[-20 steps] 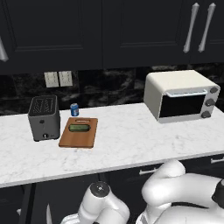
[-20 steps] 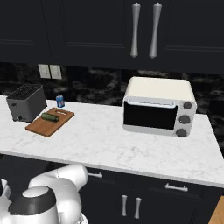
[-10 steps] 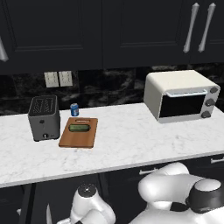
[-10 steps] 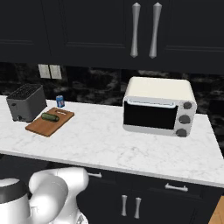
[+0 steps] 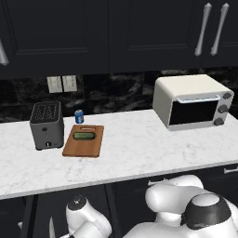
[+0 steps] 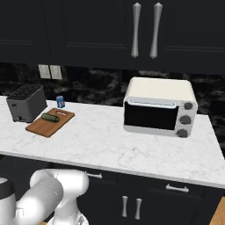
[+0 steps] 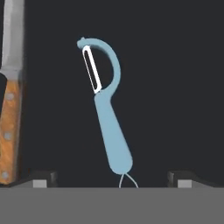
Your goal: Place the appropriate cutting tool for cutting the cucumber skin on the cutting board.
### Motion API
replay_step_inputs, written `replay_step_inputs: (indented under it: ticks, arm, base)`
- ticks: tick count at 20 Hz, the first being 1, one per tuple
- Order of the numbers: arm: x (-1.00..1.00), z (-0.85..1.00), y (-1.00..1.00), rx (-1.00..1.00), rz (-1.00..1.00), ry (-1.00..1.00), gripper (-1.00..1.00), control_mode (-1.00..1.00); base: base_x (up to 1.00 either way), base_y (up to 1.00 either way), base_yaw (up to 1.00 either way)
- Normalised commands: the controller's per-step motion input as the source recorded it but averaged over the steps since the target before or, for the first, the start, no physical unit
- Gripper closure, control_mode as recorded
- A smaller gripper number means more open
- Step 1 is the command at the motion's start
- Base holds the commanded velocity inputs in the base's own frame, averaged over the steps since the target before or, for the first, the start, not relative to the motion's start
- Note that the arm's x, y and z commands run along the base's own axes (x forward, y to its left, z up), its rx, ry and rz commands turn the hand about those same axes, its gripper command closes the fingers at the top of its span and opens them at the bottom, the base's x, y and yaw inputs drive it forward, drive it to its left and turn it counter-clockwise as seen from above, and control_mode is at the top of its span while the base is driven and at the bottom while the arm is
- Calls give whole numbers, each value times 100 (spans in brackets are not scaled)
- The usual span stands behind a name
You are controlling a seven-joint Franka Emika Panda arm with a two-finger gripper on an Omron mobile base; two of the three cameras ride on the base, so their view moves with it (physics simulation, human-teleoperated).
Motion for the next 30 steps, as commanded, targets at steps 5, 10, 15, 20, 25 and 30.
replay_step_inputs:
  ticks: [5, 10, 15, 20, 25, 30]
  arm:
    - [0, -27, 0, -9, 0, 0, -100, -100]
    - [0, -29, -3, -5, 0, 0, -100, -100]
    - [0, -19, -13, 0, 0, 0, -100, -100]
    - [3, -22, -1, 0, 2, -2, -100, -100]
    - [1, -22, 0, 0, 2, -3, 100, -100]
    - [0, -2, -1, 0, 0, -7, 100, -100]
  base:
    - [0, 0, 0]
    - [0, 0, 0]
    - [0, 0, 0]
    - [0, 0, 0]
    - [0, 0, 0]
    - [0, 0, 0]
